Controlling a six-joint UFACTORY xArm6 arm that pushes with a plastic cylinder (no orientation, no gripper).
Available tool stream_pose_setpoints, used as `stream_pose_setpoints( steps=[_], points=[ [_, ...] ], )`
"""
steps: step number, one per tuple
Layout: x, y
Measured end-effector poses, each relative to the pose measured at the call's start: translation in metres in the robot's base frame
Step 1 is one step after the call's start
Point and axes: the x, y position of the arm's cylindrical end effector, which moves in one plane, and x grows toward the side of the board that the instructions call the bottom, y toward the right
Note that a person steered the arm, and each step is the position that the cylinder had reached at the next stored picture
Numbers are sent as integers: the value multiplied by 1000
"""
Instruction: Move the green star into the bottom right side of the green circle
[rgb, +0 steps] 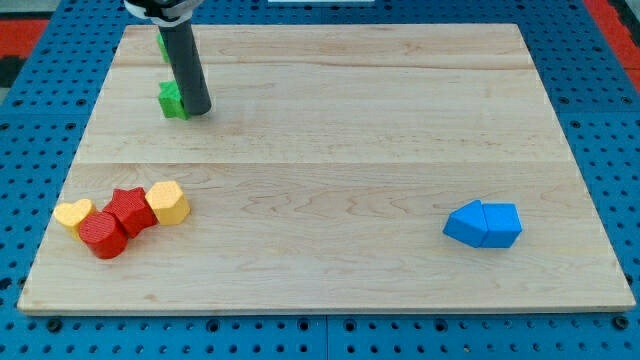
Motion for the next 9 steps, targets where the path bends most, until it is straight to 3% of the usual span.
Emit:
stream_pose_setpoints(
  steps=[2, 8, 9],
  points=[
    [20, -28],
    [-66, -28],
    [-22, 4]
  ],
)
